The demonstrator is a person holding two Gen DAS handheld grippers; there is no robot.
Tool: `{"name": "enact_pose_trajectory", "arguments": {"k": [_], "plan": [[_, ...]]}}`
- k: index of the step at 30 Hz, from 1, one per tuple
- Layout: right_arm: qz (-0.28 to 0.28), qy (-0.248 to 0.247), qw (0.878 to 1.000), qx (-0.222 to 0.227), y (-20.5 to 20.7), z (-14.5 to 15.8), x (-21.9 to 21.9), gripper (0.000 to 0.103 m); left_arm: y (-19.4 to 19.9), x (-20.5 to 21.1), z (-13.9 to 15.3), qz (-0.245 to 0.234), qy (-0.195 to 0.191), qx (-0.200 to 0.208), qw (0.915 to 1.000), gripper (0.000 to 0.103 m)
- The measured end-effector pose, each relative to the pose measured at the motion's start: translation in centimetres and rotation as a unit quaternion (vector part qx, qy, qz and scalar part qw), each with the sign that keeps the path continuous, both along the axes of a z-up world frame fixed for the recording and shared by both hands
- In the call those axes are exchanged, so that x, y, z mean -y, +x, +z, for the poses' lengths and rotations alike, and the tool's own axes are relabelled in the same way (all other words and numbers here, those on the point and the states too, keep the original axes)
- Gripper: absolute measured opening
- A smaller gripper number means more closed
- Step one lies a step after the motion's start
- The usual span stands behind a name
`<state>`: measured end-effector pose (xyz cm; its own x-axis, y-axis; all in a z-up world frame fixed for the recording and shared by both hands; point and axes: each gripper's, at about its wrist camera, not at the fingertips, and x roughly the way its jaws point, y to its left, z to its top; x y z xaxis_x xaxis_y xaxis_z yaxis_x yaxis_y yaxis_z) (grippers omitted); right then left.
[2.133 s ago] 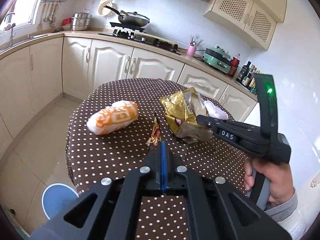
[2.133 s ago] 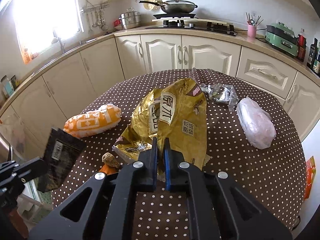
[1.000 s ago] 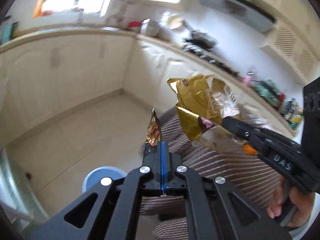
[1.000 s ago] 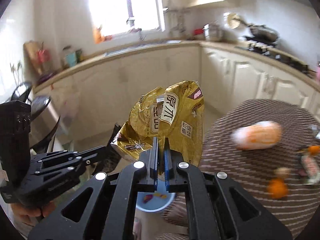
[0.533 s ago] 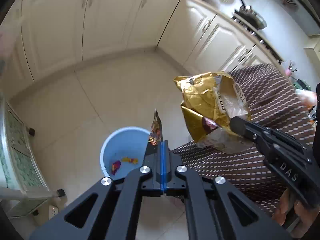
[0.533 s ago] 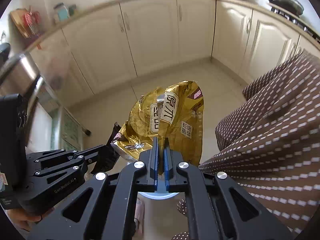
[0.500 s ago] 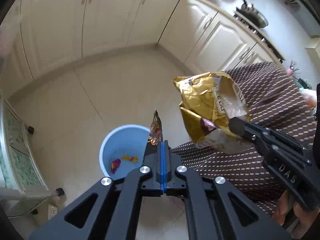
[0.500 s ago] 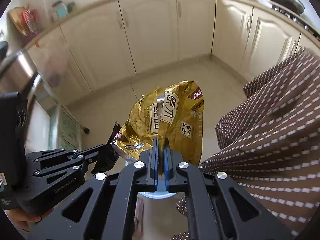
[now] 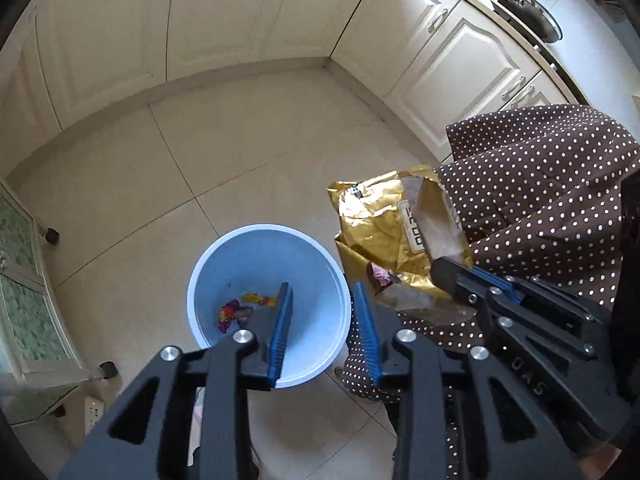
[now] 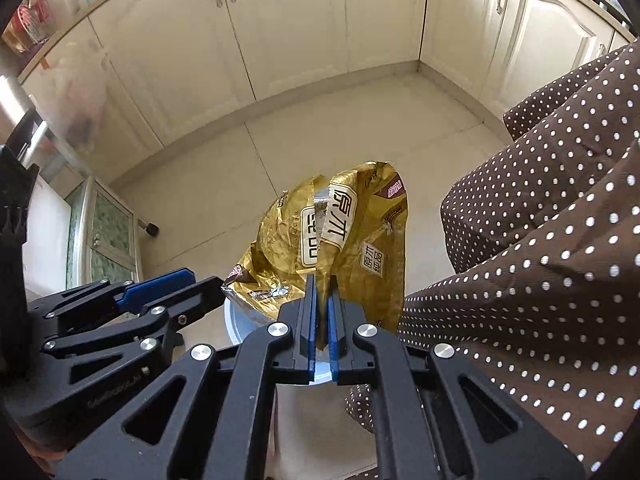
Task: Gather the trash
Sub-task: 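Carry both items over the blue bin and open both grippers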
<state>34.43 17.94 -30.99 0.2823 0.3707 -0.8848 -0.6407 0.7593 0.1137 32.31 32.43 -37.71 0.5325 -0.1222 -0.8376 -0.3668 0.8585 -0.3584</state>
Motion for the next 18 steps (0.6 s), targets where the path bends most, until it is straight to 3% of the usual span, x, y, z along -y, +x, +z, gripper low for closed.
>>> {"name": "enact_pose_trajectory", "arguments": {"k": [12,18], "plan": [[0.009,0.014,1.000,-0.023,-0.3,-1.1,-2.7,0.005,-2.1,-1.3,1.2,0.029,0.009,0.004,0.9995,0.038],[0.006,0.028,0.999,-0.013,-0.2,0.2,-3.0,0.016,-3.7,-2.0,2.8,0.037,0.013,0.016,0.9991,0.038]]}}
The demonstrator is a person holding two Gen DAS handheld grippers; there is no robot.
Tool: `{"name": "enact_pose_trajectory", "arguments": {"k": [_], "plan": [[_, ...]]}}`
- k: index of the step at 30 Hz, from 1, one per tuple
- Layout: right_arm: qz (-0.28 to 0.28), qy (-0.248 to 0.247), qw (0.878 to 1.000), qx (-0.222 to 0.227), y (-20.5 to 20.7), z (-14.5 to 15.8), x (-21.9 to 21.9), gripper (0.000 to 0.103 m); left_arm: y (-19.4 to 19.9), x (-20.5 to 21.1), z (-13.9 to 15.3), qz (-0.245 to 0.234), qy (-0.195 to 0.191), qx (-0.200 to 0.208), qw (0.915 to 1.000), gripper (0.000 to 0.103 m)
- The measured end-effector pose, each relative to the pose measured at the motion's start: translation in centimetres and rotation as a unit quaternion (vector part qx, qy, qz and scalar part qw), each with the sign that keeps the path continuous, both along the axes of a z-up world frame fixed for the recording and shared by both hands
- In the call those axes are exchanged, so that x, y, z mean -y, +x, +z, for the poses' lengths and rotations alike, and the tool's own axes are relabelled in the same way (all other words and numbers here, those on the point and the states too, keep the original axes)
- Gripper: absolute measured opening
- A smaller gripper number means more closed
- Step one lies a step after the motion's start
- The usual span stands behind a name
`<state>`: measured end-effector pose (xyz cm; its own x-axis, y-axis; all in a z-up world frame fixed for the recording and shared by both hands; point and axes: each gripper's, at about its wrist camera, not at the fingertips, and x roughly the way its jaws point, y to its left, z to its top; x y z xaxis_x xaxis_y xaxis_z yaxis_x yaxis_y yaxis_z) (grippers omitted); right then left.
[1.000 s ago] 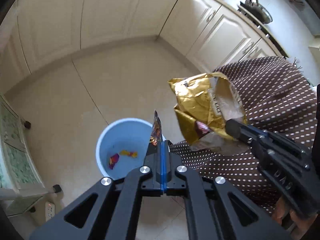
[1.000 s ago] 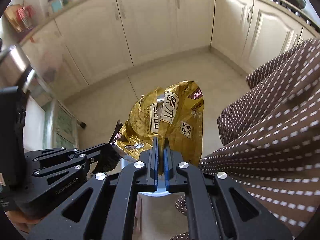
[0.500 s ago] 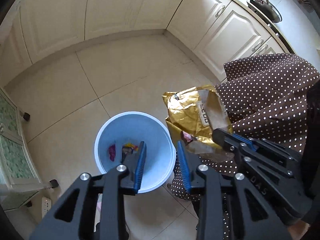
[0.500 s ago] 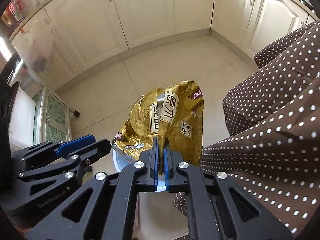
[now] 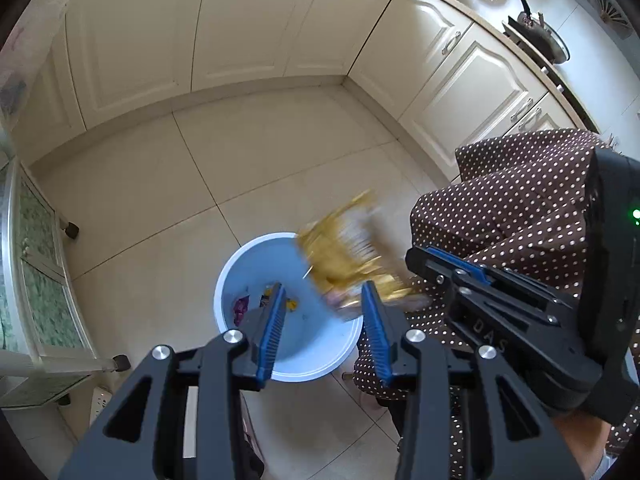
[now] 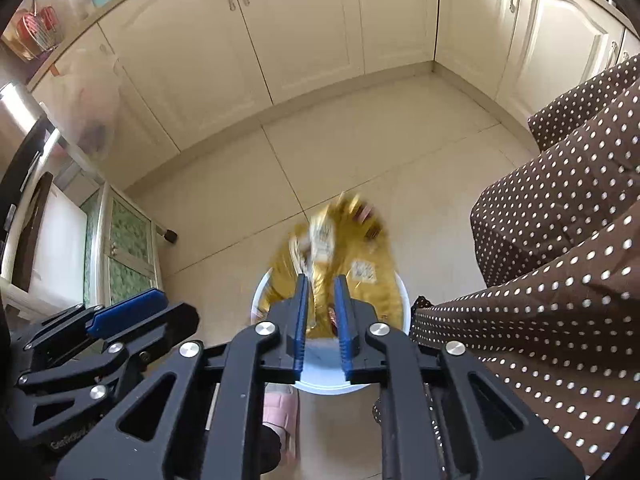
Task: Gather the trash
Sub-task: 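Carry both items over the blue bin and open both grippers, then return to the table and grasp the orange peel with the left gripper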
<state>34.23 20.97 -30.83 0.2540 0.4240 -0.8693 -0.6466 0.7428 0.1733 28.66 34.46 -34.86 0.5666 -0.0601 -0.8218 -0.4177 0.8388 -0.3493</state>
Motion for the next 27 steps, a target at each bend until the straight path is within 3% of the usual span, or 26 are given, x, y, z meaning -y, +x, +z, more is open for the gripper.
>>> {"name": "enact_pose_trajectory", "arguments": {"k": [7,15,22,27], "plan": [[-0.001,0.013,0.999,0.048,-1.4,4.8,1.3,0.020,-2.0,0.7,4.0,-0.002,0.018,0.030,0.9994,0.038],[-0.013,0.044,0.987,0.152,-6.2,15.1,6.0,0.028,-5.1,4.0,11.9,-0.021,0.052,0.093,0.9941,0.040],[-0.061,0.075,0.973,0.211,-10.1,22.3,14.0,0.038,-7.4,11.0,20.2,-0.069,0.087,0.168,0.9795,0.049],[-0.114,0.079,0.962,0.236,-11.2,24.9,21.3,0.043,-7.4,17.3,23.4,-0.125,0.099,0.195,0.9677,0.054]]}}
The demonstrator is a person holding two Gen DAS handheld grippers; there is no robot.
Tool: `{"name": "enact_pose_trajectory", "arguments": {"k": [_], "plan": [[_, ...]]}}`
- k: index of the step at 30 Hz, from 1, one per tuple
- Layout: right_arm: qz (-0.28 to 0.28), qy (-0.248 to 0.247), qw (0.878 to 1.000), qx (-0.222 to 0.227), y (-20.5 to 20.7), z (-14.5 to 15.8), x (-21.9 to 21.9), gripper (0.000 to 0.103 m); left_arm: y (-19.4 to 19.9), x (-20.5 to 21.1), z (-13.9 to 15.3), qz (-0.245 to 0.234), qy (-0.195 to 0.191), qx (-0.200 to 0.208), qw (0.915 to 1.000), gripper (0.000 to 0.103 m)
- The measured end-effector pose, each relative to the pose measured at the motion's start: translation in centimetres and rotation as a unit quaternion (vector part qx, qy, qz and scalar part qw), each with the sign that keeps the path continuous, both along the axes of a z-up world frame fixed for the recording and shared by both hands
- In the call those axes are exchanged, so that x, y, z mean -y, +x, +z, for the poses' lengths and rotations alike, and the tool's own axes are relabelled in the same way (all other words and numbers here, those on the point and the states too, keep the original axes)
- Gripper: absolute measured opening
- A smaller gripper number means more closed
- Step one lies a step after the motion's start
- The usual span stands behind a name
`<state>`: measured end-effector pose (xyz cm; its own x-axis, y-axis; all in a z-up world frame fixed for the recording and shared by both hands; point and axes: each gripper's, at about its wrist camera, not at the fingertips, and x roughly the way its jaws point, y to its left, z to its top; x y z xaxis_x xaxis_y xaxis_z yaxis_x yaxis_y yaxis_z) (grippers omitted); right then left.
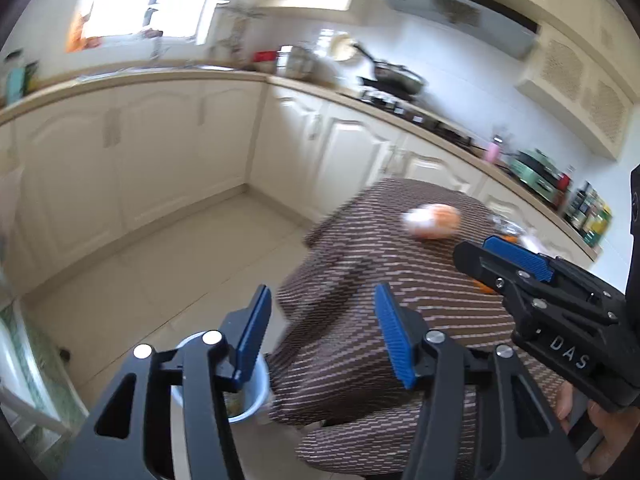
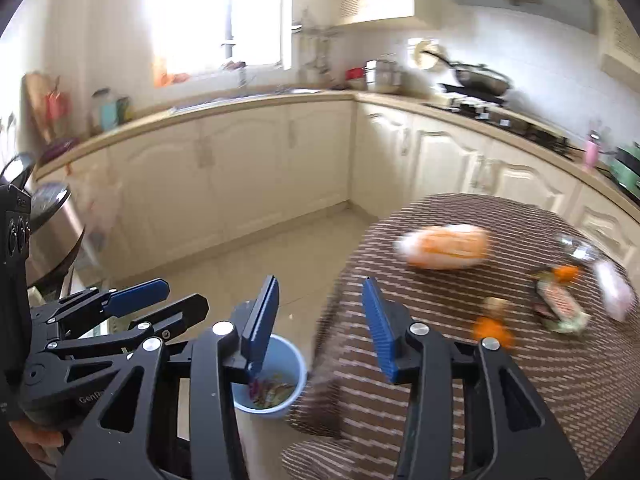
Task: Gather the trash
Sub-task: 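Return to the table and grasp the orange peel with the left gripper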
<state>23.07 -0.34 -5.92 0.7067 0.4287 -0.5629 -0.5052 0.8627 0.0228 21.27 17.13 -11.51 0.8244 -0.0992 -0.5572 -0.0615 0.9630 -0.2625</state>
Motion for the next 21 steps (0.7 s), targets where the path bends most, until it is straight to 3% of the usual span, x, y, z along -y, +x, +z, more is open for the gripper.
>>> {"name": "enact_pose_trajectory", "arguments": {"k": [3,10,16,21], "plan": [[-0.041,0.004,0.999,0.007,0.1,0.8,4.3,0.044,0.8,3.6,0.9,-0.042,-0.001,0.005,0.9991,0.061],[-0.138,0.010,0.990,-0.011,1.8,-0.8,14.4,0.048,5.2,12.3,0.2,-0.129,0.012,-0.026,0.9913,0.061],[-0.170,0.017,0.985,-0.036,3.3,-2.6,18.9,0.049,9.8,18.0,-1.7,-0.173,0.027,-0.056,0.9830,0.061],[-0.172,0.026,0.984,-0.049,4.2,-3.3,20.5,0.052,13.2,20.8,-2.9,-0.176,0.051,-0.083,0.9795,0.061]]}}
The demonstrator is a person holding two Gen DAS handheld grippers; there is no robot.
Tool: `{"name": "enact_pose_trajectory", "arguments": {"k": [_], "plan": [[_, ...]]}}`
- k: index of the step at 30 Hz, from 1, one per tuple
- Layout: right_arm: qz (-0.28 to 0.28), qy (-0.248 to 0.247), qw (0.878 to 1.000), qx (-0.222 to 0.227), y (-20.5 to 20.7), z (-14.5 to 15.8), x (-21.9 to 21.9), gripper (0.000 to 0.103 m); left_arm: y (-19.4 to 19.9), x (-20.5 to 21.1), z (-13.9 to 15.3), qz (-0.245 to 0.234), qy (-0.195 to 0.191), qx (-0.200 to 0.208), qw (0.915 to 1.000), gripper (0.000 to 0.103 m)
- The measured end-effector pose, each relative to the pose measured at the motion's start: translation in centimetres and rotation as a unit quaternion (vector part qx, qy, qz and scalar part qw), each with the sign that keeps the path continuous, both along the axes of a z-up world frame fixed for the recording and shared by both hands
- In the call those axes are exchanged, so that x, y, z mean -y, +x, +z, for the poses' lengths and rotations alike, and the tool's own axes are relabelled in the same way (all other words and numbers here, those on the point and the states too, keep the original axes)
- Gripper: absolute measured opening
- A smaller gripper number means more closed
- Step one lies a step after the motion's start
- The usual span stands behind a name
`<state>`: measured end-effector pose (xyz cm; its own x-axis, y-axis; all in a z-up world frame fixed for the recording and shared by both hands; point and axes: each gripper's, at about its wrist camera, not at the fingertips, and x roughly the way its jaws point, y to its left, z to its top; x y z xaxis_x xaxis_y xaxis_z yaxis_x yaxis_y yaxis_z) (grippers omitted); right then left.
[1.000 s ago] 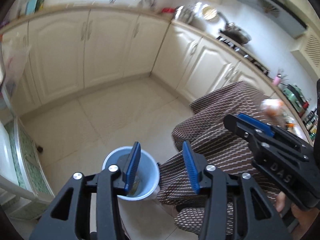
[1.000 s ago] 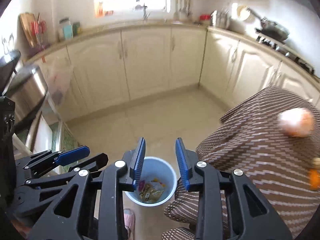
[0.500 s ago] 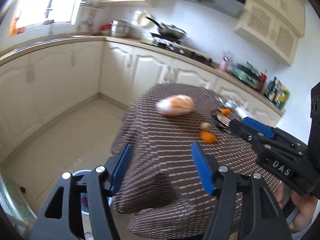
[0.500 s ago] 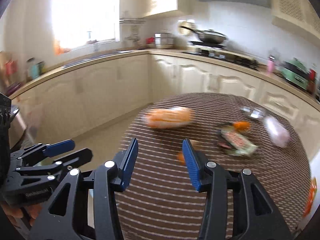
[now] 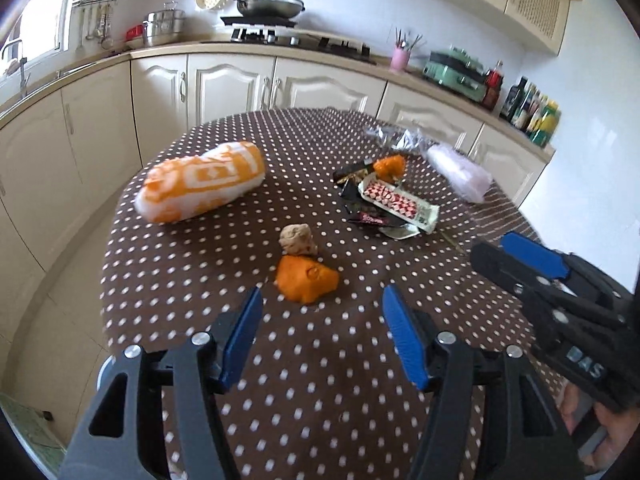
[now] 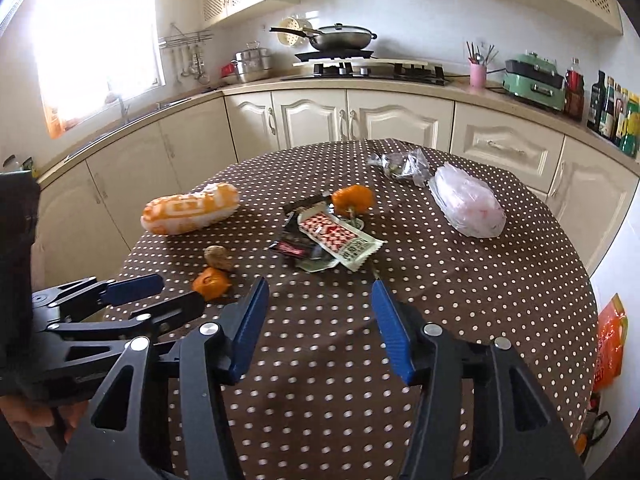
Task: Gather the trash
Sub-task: 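Return to the table and grasp the orange peel with the left gripper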
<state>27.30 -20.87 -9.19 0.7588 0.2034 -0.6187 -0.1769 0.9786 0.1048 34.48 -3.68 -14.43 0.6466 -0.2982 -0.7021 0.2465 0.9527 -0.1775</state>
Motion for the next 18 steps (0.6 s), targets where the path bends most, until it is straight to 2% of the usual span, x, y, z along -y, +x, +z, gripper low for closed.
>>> {"name": "enact_pose_trajectory", "arguments": {"k": [5,8,10,12,15,18], "plan": [[0.001,0.013,1.000,-0.009,0.9,-0.3,0.6,0.053,2.7,1.3,-1.4,0.004,0.031,-0.025,0.9992,0.061],[0.004,0.017,1.000,-0.012,1.4,-0.4,0.7,0.053,3.3,1.5,-1.7,0.006,0.053,-0.022,0.9983,0.042],[0.008,0.019,1.000,-0.013,1.6,-0.4,0.5,0.053,3.2,1.4,-1.7,0.000,0.057,-0.020,0.9981,0.039],[0.012,0.022,1.000,-0.015,1.9,-0.4,0.2,0.053,3.0,1.0,-1.7,-0.004,0.050,-0.017,0.9986,0.039],[0.021,0.022,0.999,-0.018,2.4,-0.3,-0.7,0.053,2.0,-0.3,-1.3,-0.008,0.013,-0.015,0.9998,0.039],[0.039,0.022,0.999,-0.027,3.0,-0.4,-1.9,0.053,0.4,-1.9,-0.4,-0.002,-0.003,0.002,1.0000,0.039]]}}
